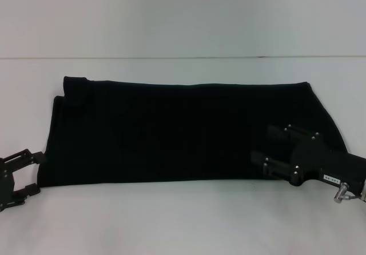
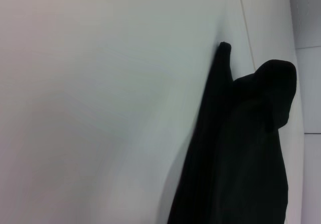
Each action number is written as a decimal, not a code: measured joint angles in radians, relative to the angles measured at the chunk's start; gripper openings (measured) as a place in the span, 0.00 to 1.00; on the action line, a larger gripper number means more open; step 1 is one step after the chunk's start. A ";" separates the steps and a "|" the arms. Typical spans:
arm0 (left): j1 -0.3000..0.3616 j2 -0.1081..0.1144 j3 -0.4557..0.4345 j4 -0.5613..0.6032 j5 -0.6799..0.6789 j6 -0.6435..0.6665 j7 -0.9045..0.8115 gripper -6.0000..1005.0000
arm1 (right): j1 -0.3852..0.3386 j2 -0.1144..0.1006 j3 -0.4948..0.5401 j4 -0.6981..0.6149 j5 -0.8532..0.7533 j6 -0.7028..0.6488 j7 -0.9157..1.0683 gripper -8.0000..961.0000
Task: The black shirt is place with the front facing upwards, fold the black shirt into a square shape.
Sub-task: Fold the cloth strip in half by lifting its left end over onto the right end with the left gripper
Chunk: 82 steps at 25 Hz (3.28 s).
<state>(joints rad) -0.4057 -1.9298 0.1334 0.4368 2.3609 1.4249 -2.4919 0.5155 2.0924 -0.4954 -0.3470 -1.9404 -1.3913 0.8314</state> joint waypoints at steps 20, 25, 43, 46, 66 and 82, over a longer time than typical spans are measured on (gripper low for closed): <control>-0.106 -0.006 0.045 -0.051 -0.003 -0.090 0.000 0.81 | 0.003 0.002 0.000 0.014 0.000 -0.005 0.000 0.76; -0.106 -0.006 0.072 -0.032 0.000 -0.097 0.001 0.76 | 0.003 0.001 0.001 0.014 0.000 -0.002 0.005 0.76; -0.106 -0.011 0.107 -0.027 0.000 -0.137 -0.014 0.16 | 0.004 0.001 -0.010 0.023 -0.007 0.000 0.009 0.76; -0.106 -0.011 0.106 -0.027 -0.005 -0.138 -0.009 0.05 | 0.003 0.000 -0.021 0.026 -0.008 0.011 0.009 0.76; -0.074 0.030 0.025 0.092 -0.059 -0.130 0.008 0.03 | -0.005 -0.002 -0.017 0.022 -0.002 0.023 0.010 0.76; -0.174 0.037 -0.019 0.095 -0.184 0.011 0.016 0.03 | -0.048 -0.005 0.026 0.025 0.000 0.025 0.012 0.76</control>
<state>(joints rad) -0.5801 -1.8928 0.1141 0.5322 2.1767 1.4355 -2.4762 0.4678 2.0873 -0.4692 -0.3222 -1.9403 -1.3667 0.8439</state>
